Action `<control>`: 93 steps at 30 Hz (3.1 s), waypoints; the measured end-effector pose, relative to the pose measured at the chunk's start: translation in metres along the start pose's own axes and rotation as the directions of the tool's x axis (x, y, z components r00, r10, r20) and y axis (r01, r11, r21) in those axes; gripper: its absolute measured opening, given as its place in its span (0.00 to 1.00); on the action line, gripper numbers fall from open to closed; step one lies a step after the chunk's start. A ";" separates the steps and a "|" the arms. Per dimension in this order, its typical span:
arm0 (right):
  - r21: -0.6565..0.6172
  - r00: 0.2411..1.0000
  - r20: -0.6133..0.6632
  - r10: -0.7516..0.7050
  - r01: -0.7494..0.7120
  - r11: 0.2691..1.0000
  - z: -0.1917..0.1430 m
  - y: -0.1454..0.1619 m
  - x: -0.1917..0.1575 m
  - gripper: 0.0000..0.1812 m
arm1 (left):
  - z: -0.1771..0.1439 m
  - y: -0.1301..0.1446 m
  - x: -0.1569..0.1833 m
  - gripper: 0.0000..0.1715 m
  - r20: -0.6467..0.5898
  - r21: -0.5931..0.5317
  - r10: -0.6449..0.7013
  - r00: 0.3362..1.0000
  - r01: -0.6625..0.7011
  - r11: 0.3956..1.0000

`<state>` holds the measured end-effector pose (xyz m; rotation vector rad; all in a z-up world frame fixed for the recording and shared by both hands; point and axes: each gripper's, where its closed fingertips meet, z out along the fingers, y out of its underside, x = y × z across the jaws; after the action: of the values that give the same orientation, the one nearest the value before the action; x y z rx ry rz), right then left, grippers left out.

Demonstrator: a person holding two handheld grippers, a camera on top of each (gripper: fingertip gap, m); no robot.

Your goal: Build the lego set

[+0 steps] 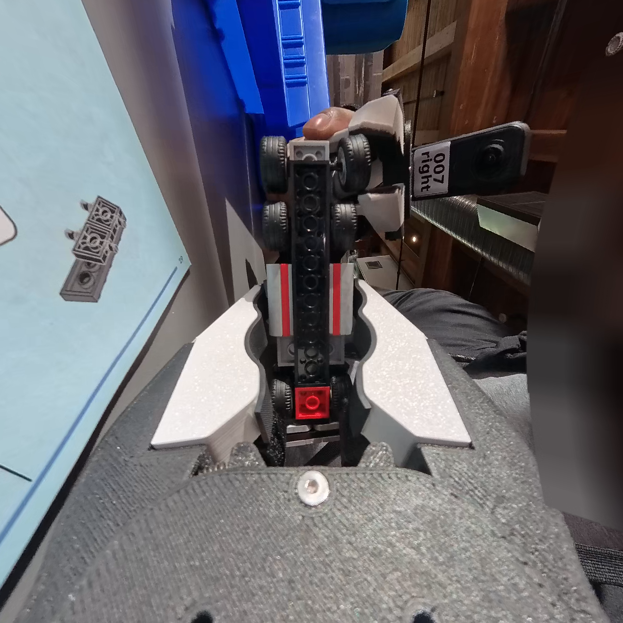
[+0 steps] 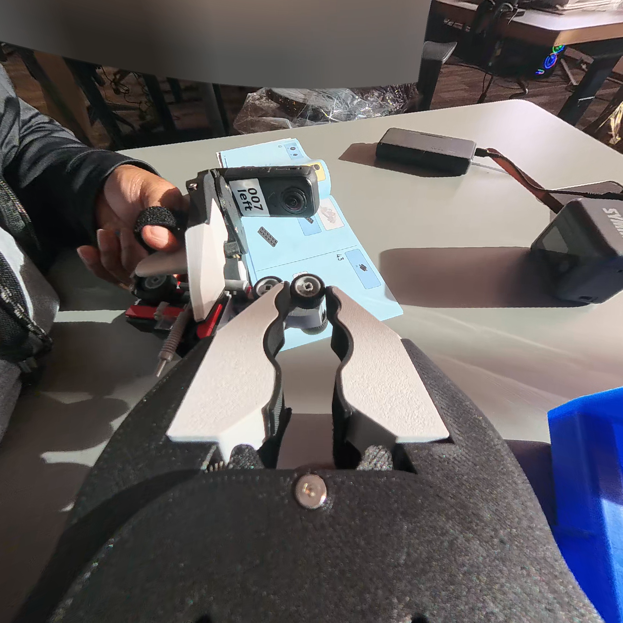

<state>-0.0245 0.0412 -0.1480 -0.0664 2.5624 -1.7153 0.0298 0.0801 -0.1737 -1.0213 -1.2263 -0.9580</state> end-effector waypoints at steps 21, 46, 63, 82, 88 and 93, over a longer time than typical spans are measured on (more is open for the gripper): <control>0.052 0.997 -0.075 0.001 0.002 0.999 0.003 -0.001 0.002 0.13 | -0.001 -0.003 0.002 0.30 -0.003 0.018 0.033 0.999 -0.033 0.999; 0.110 0.997 -0.044 0.067 -0.062 0.992 0.004 -0.005 0.000 0.12 | -0.001 -0.004 0.008 0.29 -0.047 0.017 0.033 0.998 -0.032 0.999; 0.124 0.992 0.001 0.127 -0.126 0.984 0.001 -0.005 0.000 0.15 | -0.001 -0.005 0.008 0.29 -0.048 0.021 0.036 0.998 -0.035 0.999; 0.008 0.581 0.340 0.740 -0.788 0.616 0.012 0.001 -0.004 0.34 | 0.001 -0.001 0.007 0.29 -0.011 -0.004 0.095 0.995 -0.095 0.995; -0.016 0.544 0.347 0.764 -0.811 0.585 0.012 0.003 -0.006 0.28 | 0.002 0.000 0.006 0.29 0.003 -0.011 0.112 0.994 -0.112 0.994; -0.018 0.504 0.379 0.776 -0.834 0.551 0.010 0.001 -0.005 0.26 | 0.003 0.002 0.005 0.29 0.023 -0.022 0.148 0.989 -0.147 0.989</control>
<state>-0.0184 0.0328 -0.1521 0.6841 1.6843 -1.3276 0.0312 0.0832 -0.1686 -1.1263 -1.1460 -0.8463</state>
